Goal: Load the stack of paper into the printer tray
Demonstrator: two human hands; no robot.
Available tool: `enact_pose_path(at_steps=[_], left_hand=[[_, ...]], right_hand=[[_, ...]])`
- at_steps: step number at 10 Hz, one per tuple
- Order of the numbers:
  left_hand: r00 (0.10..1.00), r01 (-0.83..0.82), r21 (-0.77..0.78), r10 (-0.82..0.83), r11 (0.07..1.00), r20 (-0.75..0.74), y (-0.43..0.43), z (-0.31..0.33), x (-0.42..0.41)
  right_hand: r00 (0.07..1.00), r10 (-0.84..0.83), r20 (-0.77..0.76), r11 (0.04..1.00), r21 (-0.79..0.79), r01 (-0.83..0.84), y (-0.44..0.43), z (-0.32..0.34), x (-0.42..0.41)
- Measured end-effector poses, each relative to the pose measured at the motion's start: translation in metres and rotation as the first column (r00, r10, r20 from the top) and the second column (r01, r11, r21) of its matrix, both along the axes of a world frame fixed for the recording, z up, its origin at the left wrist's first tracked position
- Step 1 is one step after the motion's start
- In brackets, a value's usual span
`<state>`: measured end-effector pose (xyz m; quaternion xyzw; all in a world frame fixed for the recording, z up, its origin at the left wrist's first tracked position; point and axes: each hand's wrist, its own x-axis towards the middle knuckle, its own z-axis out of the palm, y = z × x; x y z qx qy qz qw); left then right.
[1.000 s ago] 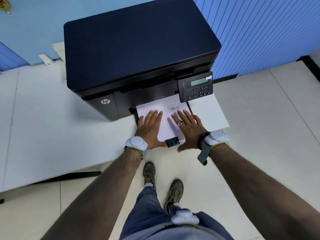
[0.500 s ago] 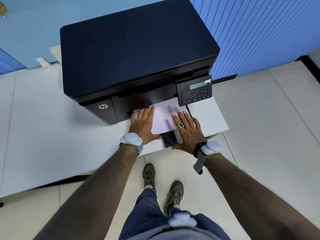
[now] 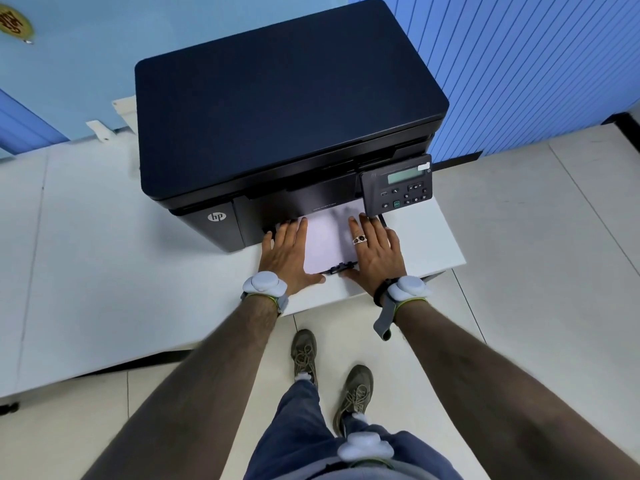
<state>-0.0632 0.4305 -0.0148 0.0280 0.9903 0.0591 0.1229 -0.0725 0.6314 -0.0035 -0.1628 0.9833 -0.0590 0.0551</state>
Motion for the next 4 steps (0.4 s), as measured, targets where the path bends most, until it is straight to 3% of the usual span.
enact_pose_path(at_steps=[2, 4], left_hand=[[0.999, 0.03, 0.001, -0.03, 1.0, 0.029, 0.002, 0.005, 0.006], [0.991, 0.052, 0.085, -0.062, 0.995, 0.12, 0.006, 0.019, 0.018]], right_hand=[[0.998, 0.034, 0.053, 0.999, 0.016, -0.034, -0.004, 0.0, 0.01], [0.997, 0.037, 0.064, 0.994, -0.105, -0.03, -0.014, 0.021, 0.016]])
